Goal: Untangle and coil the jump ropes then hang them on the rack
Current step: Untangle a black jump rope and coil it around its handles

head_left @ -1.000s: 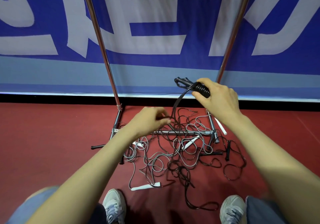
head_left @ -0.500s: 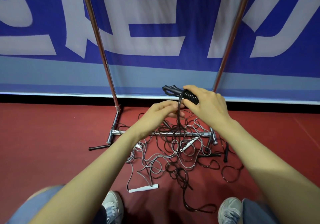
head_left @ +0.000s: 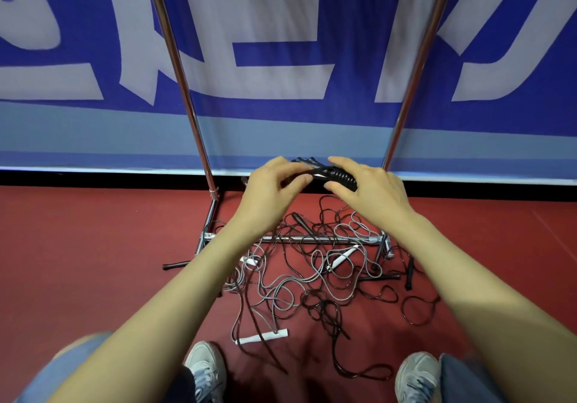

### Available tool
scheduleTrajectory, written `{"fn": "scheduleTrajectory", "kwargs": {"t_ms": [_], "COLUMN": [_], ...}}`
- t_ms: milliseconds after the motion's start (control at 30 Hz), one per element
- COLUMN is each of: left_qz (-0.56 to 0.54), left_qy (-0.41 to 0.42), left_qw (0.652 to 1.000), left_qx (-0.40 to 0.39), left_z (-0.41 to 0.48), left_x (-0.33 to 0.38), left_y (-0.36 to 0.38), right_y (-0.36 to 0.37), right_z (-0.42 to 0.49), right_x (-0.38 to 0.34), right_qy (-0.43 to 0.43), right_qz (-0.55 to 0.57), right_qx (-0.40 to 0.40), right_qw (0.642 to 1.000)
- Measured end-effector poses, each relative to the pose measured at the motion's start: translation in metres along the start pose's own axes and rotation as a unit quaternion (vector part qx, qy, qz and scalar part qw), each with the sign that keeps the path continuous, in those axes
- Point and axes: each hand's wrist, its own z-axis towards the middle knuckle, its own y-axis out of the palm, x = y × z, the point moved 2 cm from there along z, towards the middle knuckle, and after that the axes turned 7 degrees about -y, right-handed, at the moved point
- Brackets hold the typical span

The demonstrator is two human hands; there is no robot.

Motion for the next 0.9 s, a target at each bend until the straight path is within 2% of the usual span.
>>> {"fn": "scheduleTrajectory", "kwargs": {"t_ms": [67, 133, 233, 300, 400, 467, 500, 567, 633, 667, 800, 900], "left_qz": [0.068, 0.035, -0.034, -0.102, -0.266, -0.301, -0.273, -0.131, -0.024, -0.02, -0.111, -0.267], "left_qy": [0.069, 0.039, -0.068, -0.093, -0.147, -0.165, -0.158, -0.108, -0.059, -0.055, -0.078, -0.161], "left_qw": [0.994, 0.998, 0.992, 0.974, 0.925, 0.913, 0.927, 0.977, 0.995, 0.996, 0.989, 0.946], "left_qx": [0.048, 0.034, -0.1, -0.182, -0.229, -0.222, -0.202, -0.13, -0.071, -0.059, -0.065, -0.092], "left_z": [-0.003, -0.005, -0.008, -0.009, -0.006, -0.003, -0.001, 0.003, 0.004, 0.003, 0.002, 0.004], "left_x": [0.0, -0.003, -0.005, -0.006, -0.008, -0.009, -0.01, -0.01, -0.009, -0.008, -0.005, -0.002], "left_y": [0.002, 0.007, 0.016, 0.018, 0.016, 0.011, 0.009, 0.005, 0.006, 0.008, 0.016, 0.018], "right_y": [-0.001, -0.004, -0.007, -0.008, -0.014, -0.016, -0.017, -0.017, -0.016, -0.015, -0.014, -0.017], "right_z": [0.0, 0.0, 0.001, 0.002, 0.001, 0.001, 0.001, 0.002, 0.002, 0.002, 0.003, 0.003], "right_x": [-0.001, -0.003, -0.003, 0.0, -0.001, -0.004, -0.005, -0.007, -0.009, -0.01, -0.01, -0.01], "right_qy": [0.005, 0.012, 0.031, 0.037, 0.032, 0.023, 0.021, 0.026, 0.038, 0.045, 0.067, 0.07], "right_qz": [0.038, 0.091, 0.187, 0.264, 0.361, 0.412, 0.436, 0.474, 0.499, 0.511, 0.558, 0.563], "right_qx": [0.014, 0.057, 0.104, 0.109, 0.095, 0.074, 0.063, 0.041, 0.036, 0.039, 0.05, 0.05], "right_qw": [0.999, 0.994, 0.976, 0.958, 0.927, 0.908, 0.898, 0.879, 0.865, 0.857, 0.826, 0.822]}}
